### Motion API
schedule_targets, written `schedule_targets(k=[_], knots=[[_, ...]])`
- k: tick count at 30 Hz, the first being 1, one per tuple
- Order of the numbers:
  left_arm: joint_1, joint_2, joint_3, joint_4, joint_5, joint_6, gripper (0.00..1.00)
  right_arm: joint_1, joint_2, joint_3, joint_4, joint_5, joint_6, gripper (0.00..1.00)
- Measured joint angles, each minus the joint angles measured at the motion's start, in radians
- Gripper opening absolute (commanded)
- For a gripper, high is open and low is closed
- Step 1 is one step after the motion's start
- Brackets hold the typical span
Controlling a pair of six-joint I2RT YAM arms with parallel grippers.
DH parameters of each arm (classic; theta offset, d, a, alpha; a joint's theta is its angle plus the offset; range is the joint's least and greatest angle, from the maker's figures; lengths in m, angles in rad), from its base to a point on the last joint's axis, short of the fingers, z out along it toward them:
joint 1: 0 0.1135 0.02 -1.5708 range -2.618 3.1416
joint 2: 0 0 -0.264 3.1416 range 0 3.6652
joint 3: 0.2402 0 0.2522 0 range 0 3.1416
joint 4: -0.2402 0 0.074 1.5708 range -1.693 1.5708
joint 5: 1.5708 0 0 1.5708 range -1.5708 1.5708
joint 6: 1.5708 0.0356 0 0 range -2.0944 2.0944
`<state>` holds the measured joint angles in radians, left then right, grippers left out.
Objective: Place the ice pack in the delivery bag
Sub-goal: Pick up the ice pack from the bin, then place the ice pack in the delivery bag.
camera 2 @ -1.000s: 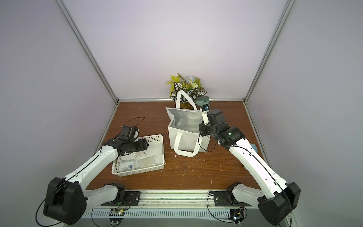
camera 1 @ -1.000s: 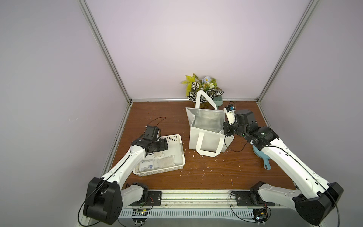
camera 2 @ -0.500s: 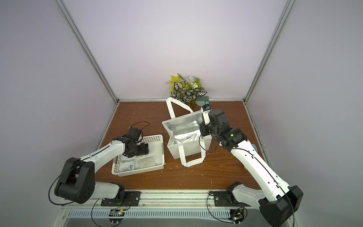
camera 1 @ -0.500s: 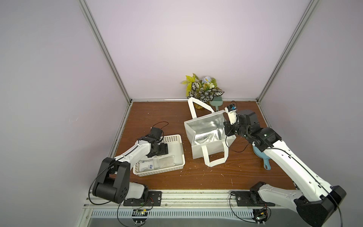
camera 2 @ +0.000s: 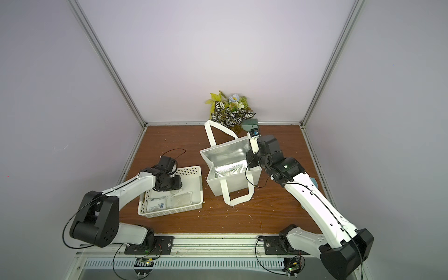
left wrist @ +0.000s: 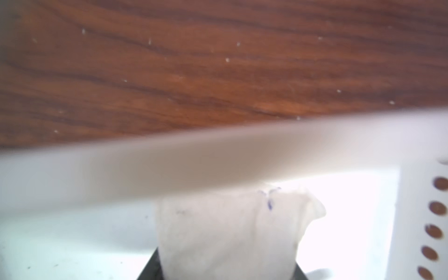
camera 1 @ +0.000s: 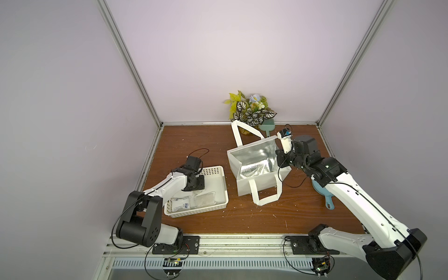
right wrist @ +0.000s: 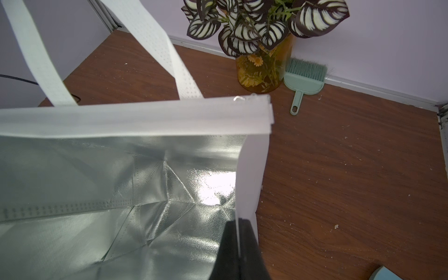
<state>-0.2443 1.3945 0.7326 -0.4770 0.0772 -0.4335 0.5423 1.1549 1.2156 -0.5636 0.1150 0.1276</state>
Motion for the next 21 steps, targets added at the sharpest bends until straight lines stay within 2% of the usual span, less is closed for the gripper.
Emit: schedule_targets(k=[4,7,12,16,21], knots=[[-0.004,-0.090,0.000,-0.004,0.050,-0.012,0.26,0.000,0.005,-0.002,0.009,-0.002,0.002,0.00],[-0.018,-0.172,0.011,-0.011,0.077,-0.028,0.26,0.000,0.010,-0.013,0.028,-0.002,0.005,0.00],[-0.082,-0.289,0.131,-0.032,0.093,-0.050,0.26,-0.001,0.028,-0.022,0.039,-0.002,0.021,0.00],[-0.201,-0.303,0.307,-0.035,0.072,-0.061,0.25,-0.002,0.041,-0.022,0.043,-0.015,0.039,0.00],[-0.397,-0.241,0.533,-0.035,0.010,-0.059,0.26,-0.002,0.043,-0.022,0.043,-0.018,0.057,0.00]])
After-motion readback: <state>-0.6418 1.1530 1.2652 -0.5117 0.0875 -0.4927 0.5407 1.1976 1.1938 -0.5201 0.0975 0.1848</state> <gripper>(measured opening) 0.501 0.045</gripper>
